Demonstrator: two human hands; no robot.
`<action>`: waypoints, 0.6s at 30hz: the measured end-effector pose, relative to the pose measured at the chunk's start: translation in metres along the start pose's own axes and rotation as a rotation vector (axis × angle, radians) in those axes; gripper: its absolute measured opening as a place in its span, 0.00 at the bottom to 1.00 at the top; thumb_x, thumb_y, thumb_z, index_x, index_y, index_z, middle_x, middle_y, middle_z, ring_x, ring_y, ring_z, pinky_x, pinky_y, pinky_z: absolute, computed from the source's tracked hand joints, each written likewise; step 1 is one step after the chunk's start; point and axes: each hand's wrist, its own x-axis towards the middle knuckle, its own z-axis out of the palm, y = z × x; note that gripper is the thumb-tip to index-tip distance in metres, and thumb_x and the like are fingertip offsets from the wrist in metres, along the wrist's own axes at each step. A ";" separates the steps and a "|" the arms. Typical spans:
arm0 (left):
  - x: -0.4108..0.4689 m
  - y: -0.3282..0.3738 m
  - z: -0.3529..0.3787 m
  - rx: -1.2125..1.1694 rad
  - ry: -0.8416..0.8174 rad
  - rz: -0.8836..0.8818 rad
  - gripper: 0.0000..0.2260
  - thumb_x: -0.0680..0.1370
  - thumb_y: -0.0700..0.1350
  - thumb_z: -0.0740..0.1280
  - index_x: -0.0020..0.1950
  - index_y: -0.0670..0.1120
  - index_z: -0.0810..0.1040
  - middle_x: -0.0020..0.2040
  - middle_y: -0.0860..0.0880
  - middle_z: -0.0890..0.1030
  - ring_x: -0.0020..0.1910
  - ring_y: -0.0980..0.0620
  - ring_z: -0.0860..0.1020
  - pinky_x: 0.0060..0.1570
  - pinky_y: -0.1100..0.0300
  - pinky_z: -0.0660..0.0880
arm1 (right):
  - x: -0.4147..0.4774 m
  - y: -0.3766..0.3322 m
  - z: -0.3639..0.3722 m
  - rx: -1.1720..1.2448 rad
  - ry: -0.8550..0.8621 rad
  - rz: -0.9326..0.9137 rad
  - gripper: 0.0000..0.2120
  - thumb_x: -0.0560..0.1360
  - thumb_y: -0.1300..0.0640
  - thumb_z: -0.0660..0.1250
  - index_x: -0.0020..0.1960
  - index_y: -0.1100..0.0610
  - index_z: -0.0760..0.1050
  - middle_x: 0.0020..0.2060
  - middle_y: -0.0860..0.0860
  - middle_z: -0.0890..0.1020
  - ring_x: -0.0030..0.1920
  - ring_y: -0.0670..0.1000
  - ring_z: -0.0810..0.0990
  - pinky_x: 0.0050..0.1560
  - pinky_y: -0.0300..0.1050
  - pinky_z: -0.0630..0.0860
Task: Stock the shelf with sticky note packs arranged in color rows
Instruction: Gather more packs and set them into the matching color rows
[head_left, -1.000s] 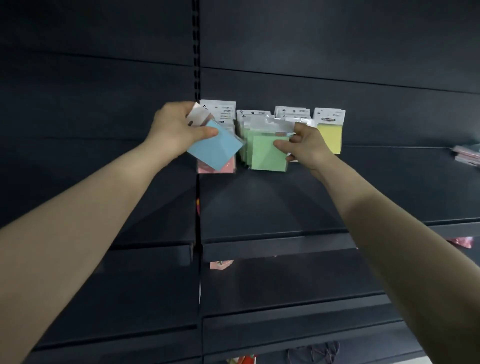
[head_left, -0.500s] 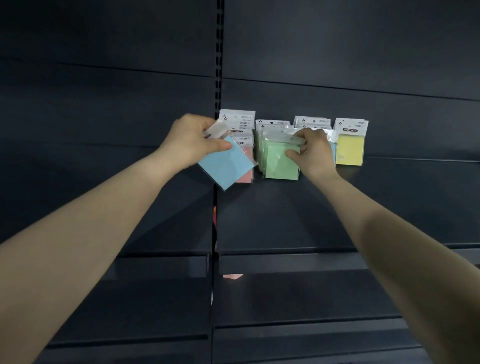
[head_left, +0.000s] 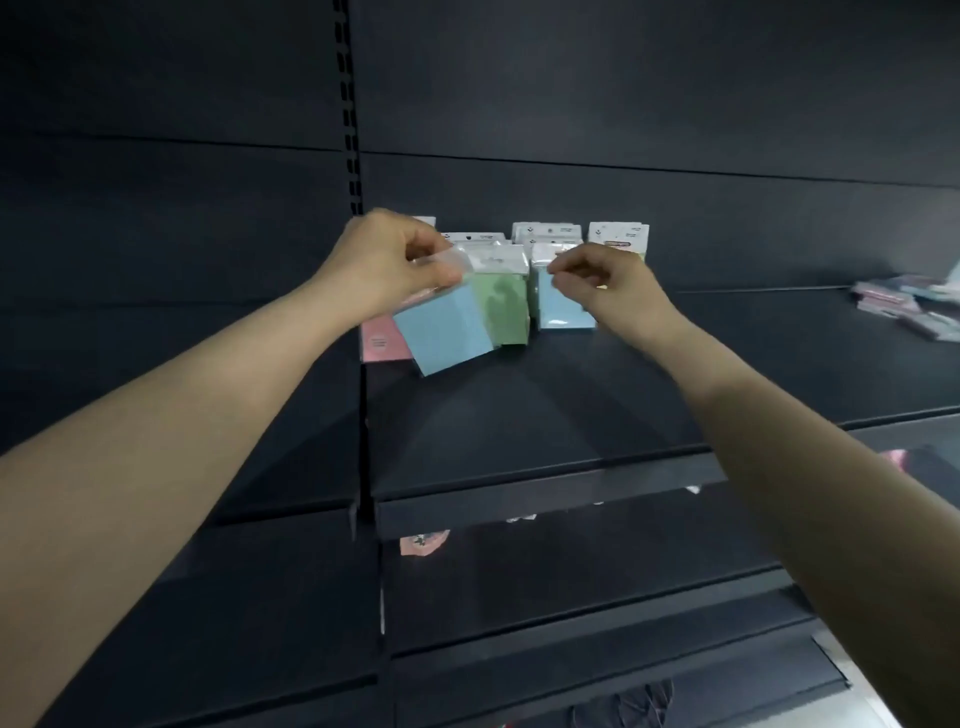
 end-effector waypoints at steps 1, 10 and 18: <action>0.003 0.008 0.008 -0.001 -0.011 0.030 0.05 0.71 0.50 0.74 0.45 0.51 0.84 0.40 0.59 0.81 0.43 0.62 0.78 0.41 0.71 0.71 | -0.007 -0.005 -0.006 0.088 -0.072 0.012 0.04 0.76 0.56 0.70 0.50 0.55 0.80 0.47 0.49 0.84 0.43 0.42 0.78 0.45 0.34 0.72; 0.040 0.063 0.072 0.035 -0.001 0.268 0.07 0.75 0.52 0.71 0.50 0.54 0.84 0.45 0.58 0.84 0.46 0.59 0.80 0.55 0.56 0.76 | -0.007 0.026 -0.051 0.116 -0.205 0.087 0.13 0.71 0.57 0.76 0.50 0.63 0.78 0.36 0.53 0.78 0.38 0.49 0.75 0.44 0.43 0.75; 0.049 0.006 0.090 0.596 -0.070 0.175 0.29 0.71 0.49 0.74 0.71 0.51 0.70 0.70 0.50 0.69 0.66 0.45 0.67 0.64 0.50 0.68 | 0.036 0.092 -0.085 0.138 -0.110 0.164 0.14 0.74 0.61 0.72 0.57 0.64 0.75 0.28 0.46 0.74 0.38 0.50 0.76 0.41 0.46 0.78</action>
